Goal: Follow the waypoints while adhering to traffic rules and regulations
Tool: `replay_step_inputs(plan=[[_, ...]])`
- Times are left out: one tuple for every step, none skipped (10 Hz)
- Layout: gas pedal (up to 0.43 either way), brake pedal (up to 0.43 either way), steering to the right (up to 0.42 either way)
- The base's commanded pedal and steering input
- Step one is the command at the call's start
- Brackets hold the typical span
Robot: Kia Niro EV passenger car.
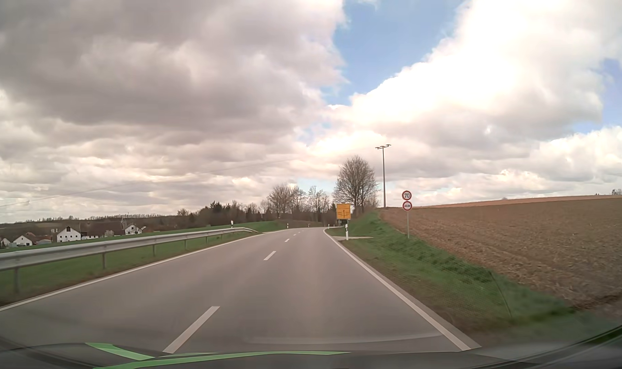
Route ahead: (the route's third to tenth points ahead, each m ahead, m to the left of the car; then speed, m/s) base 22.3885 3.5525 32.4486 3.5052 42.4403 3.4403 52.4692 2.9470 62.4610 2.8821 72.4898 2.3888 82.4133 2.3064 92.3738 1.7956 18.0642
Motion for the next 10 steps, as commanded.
replay_step_inputs(plan=[[0.047,0.0,0.001],[0.059,0.0,0.001],[0.059,0.0,0.001],[0.059,0.0,0.001],[0.067,0.0,0.001],[0.067,0.0,0.001],[0.079,0.0,0.001],[0.098,0.0,0.001],[0.098,0.0,0.001],[0.118,0.0,0.001]])
